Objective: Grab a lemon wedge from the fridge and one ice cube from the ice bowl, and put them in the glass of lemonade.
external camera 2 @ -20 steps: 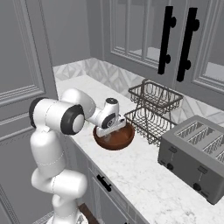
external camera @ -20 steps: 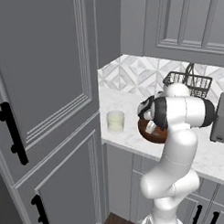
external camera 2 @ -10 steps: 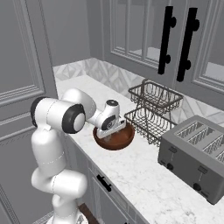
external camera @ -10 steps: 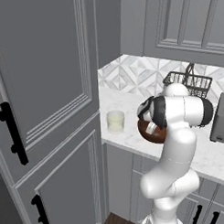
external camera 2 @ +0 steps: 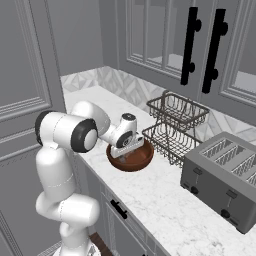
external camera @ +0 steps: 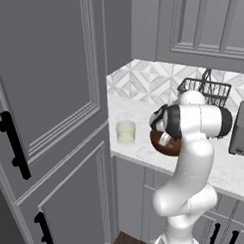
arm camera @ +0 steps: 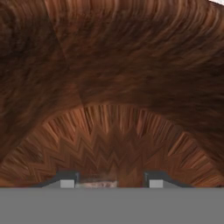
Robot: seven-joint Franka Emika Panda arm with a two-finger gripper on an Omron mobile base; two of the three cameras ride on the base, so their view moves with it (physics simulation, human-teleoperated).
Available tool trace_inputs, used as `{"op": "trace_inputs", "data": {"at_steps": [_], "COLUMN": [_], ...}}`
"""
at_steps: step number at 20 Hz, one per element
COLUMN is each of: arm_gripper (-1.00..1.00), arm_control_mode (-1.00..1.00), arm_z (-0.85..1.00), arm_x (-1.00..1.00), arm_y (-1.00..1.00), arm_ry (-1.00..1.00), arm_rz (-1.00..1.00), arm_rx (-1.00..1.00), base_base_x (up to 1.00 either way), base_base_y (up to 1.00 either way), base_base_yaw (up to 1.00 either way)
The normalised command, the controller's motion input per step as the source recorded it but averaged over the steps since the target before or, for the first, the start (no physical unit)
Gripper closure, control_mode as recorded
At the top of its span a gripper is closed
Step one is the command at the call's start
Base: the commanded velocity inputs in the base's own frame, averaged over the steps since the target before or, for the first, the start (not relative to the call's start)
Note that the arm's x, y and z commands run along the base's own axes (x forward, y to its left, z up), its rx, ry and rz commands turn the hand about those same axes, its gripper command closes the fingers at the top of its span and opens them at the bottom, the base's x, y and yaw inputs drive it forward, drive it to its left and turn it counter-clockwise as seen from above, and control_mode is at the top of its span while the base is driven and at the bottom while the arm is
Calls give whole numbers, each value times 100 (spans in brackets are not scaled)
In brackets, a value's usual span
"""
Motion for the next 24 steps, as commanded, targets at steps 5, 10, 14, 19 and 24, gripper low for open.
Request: {"op": "trace_inputs", "data": {"at_steps": [5, 10, 14, 19, 24], "arm_gripper": [100, 100, 100, 100, 100], "arm_control_mode": [-100, -100, -100, -100, -100], "arm_z": [0, 47, 94, 87, 60], "arm_x": [-4, -4, -1, 0, 0], "arm_y": [0, 0, 0, 18, 78], "arm_ry": [0, -2, -15, -17, -16], "arm_rz": [0, 0, -1, -5, -5], "arm_rx": [0, 0, 0, 2, 0], "base_base_x": [0, 0, 0, 0, 0], "base_base_y": [0, 0, 0, 0, 0], "base_base_yaw": [0, 0, 0, 0, 0]}}
